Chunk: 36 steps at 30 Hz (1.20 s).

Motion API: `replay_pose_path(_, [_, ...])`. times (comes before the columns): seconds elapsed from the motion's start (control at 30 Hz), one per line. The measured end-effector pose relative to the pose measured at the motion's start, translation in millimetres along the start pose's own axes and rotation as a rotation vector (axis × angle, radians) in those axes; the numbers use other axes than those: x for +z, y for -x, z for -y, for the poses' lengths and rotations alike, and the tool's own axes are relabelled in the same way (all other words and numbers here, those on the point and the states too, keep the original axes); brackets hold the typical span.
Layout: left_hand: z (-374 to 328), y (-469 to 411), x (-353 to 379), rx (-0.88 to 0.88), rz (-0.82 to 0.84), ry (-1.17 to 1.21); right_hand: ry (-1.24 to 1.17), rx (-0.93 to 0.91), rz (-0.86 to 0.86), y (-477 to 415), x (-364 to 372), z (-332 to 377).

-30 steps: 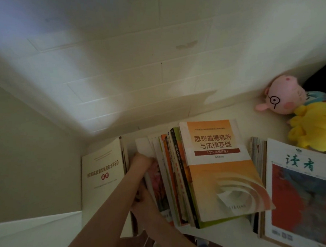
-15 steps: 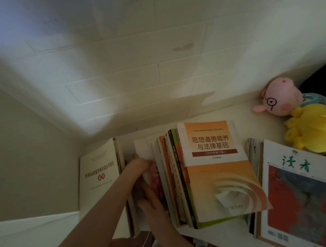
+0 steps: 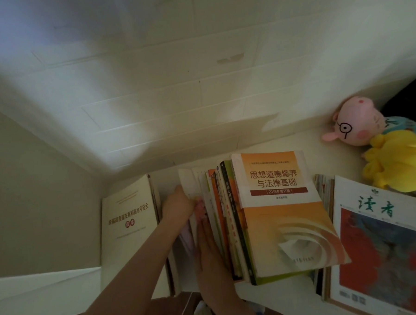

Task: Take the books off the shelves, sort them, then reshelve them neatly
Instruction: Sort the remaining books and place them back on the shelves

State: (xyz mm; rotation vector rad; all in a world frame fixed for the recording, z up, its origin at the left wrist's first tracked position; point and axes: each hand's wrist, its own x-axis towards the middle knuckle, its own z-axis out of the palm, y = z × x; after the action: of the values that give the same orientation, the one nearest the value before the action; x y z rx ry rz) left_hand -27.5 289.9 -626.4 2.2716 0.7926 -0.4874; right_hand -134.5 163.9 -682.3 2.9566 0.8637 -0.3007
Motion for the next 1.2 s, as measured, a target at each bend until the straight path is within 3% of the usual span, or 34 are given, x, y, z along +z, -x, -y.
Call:
replay_pose_path(0.07, [-10.1, 8.2, -2.6, 0.061, -0.065, -0.101, 0.188, -0.018, -0.066, 2.7, -8.2, -1.1])
replay_pose_path(0.1, [-15.8, 11.6, -5.1, 0.093, -0.093, -0.116, 0.142, 0.014, -0.078, 0.0, -9.2, -3.9])
replay_pose_path(0.2, [-27.2, 20.4, -15.6, 0.145, -0.103, -0.114, -0.159, 0.064, -0.035, -7.2, -9.5, -11.4])
replay_pose_path(0.27, [-28.7, 26.8, -25.7, 0.161, -0.118, -0.092, -0.317, 0.005, -0.114, -14.2, -16.3, -13.6])
replay_pose_path(0.4, [-25.8, 48.6, -46.6, 0.209, -0.168, 0.022, -0.950, 0.191, -0.036, -28.9, -44.5, -17.6])
replay_pose_path(0.6, [-24.8, 86.3, -88.5, 0.312, -0.266, 0.159, -1.386, 0.425, 0.026, -50.7, -45.2, -17.7])
replay_pose_path(0.73, [-23.3, 108.4, -141.8, 0.311, -0.283, 0.240, -1.741, 0.426, 0.074, -48.1, -51.6, -10.9])
replay_pose_path(0.87, [-4.1, 120.8, -179.1, 0.271, -0.205, 0.383, -1.805, 0.308, 0.051, -49.2, -67.1, -17.6])
replay_pose_path(1.0, [19.2, 120.3, -192.5, 0.252, 0.043, 0.604, -1.930, 0.246, 0.119, -41.0, -84.6, -22.3])
replay_pose_path(1.2, [66.1, 68.3, -163.0, 0.029, 0.005, 0.547, -1.705, 0.553, 0.252, -15.3, -75.7, -13.4])
